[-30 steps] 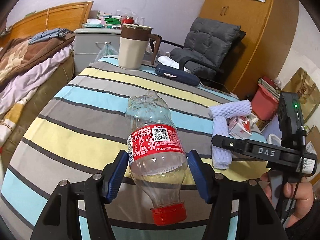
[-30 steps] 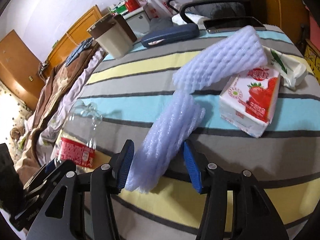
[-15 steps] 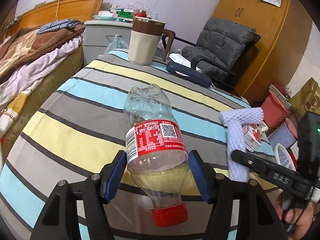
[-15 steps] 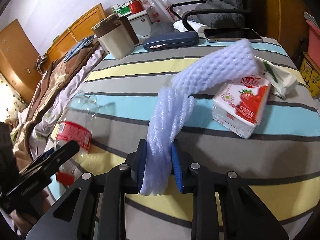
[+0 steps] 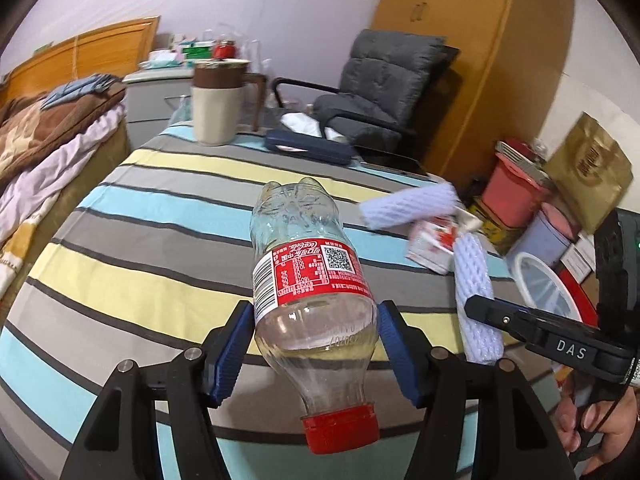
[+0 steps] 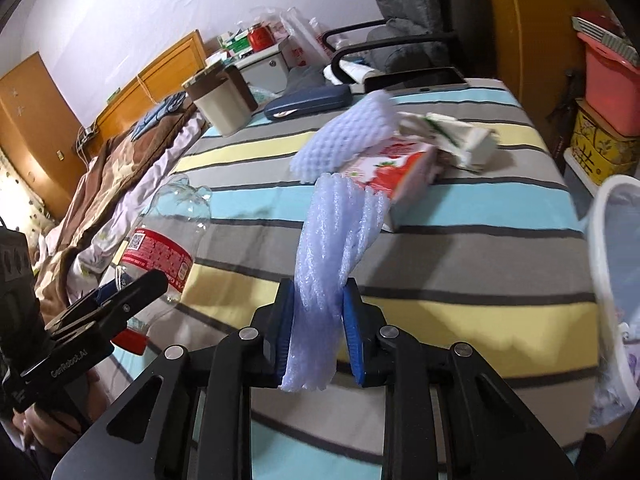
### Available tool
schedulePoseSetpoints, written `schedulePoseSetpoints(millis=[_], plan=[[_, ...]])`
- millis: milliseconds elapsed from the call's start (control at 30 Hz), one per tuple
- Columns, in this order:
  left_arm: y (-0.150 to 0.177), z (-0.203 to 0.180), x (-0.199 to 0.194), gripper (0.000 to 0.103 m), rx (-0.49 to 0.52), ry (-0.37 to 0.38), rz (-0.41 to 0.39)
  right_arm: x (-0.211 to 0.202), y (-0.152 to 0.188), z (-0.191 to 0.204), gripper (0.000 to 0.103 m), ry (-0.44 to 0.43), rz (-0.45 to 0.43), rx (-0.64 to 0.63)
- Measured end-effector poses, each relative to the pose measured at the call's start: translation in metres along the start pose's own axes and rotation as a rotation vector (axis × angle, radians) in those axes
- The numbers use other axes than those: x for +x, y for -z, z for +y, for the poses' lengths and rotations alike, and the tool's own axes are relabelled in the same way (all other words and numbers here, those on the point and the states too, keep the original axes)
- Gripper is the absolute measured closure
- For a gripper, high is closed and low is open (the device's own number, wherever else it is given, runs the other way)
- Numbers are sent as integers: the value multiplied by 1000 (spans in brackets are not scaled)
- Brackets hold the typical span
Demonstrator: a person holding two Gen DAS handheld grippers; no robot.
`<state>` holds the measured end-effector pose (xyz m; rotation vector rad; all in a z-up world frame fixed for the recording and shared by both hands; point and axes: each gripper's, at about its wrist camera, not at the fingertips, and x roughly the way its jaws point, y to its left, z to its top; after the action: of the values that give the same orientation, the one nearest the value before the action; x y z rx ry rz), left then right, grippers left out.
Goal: Collect trash
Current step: 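Carry the bottle and foam sleeve over the bin and open both grippers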
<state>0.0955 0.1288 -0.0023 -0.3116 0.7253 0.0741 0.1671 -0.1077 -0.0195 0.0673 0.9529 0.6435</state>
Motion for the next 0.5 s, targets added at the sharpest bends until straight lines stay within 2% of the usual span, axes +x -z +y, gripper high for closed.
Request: schedulePoseSetpoints(millis=[500], plan=[[7, -90, -5, 40, 125, 147, 19, -48, 17, -43, 77, 85, -94, 93]])
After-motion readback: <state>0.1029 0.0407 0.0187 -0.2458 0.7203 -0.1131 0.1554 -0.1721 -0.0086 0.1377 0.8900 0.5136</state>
